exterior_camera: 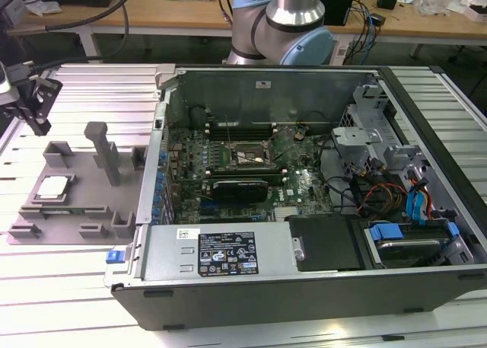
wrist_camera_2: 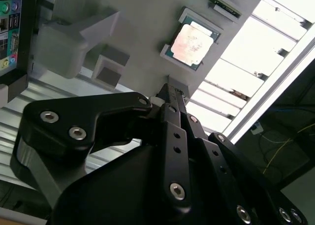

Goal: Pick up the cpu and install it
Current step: 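Pick up the cpu and move it towards the insertion slot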

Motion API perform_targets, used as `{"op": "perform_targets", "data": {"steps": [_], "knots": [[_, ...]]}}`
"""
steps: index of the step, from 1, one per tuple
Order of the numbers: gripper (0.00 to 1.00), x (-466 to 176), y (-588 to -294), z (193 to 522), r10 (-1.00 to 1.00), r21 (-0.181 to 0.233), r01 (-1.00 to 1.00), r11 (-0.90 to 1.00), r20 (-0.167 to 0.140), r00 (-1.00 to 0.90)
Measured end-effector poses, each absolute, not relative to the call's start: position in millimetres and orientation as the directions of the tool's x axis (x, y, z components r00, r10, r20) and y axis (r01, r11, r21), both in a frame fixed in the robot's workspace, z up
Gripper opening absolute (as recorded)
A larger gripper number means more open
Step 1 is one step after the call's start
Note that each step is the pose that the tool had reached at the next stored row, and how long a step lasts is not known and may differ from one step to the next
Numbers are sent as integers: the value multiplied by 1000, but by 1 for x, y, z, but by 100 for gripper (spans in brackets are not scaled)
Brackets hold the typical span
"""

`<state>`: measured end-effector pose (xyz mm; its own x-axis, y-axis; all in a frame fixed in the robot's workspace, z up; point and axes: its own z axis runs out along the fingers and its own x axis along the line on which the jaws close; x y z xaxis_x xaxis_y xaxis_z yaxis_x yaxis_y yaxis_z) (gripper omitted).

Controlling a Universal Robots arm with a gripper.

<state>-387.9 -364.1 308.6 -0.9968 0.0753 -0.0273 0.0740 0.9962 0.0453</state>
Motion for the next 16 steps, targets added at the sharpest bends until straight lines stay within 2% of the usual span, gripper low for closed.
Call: {"op": "perform_targets", "data": {"steps": [16], "knots": [[11,-393,-364,298,75,46,74,996,-31,-997]]}}
